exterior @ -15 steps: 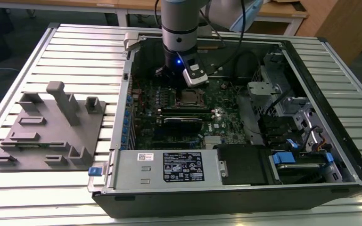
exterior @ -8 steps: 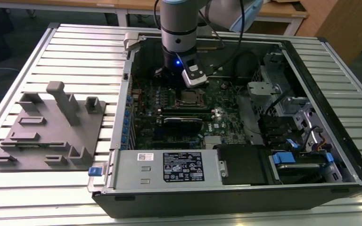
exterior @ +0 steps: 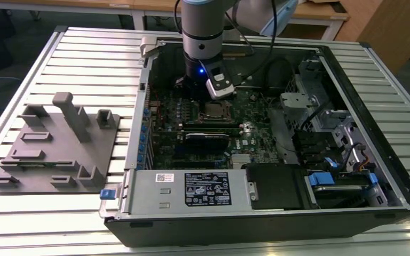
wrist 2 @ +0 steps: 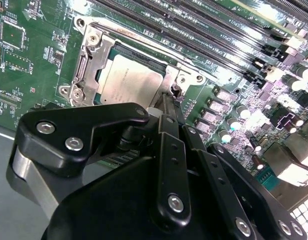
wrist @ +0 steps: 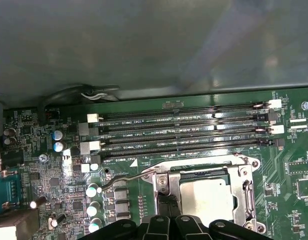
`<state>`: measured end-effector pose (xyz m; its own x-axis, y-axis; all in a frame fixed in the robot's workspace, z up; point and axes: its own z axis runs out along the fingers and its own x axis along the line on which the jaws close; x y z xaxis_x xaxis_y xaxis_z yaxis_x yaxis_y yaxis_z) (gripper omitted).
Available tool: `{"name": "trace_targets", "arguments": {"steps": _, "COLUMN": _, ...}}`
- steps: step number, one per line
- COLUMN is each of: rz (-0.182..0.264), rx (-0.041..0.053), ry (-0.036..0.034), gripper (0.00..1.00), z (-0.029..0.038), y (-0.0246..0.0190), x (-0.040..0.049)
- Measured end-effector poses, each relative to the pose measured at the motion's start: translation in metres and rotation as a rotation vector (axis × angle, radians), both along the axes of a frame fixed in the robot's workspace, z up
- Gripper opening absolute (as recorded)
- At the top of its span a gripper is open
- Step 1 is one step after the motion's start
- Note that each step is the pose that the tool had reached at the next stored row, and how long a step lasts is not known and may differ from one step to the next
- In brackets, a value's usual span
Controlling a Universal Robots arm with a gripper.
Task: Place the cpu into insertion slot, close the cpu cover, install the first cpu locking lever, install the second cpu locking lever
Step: 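Close the cpu cover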
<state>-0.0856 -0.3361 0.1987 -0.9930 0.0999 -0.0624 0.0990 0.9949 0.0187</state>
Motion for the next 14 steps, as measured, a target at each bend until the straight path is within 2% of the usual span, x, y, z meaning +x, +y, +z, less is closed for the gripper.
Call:
{"name": "trace_targets", "arguments": {"steps": 9, "rz": 0.000, "rx": 0.0004, "ry": -0.0004, "gripper": 0.10, "z": -0.0010, "y": 0.0000, "x": 0.0000}}
{"name": "trace_targets", "arguments": {"steps": 12, "rz": 0.000, "rx": 0.0023, "ry": -0.0016, "gripper": 0.10, "z": 0.0015, "y": 0.0004, "x": 0.0002}}
{"name": "trace_targets", "arguments": {"steps": 14, "rz": 0.000, "rx": 0.0005, "ry": -0.0005, "gripper": 0.10, "z": 0.0052, "y": 0.0001, "x": 0.0000}}
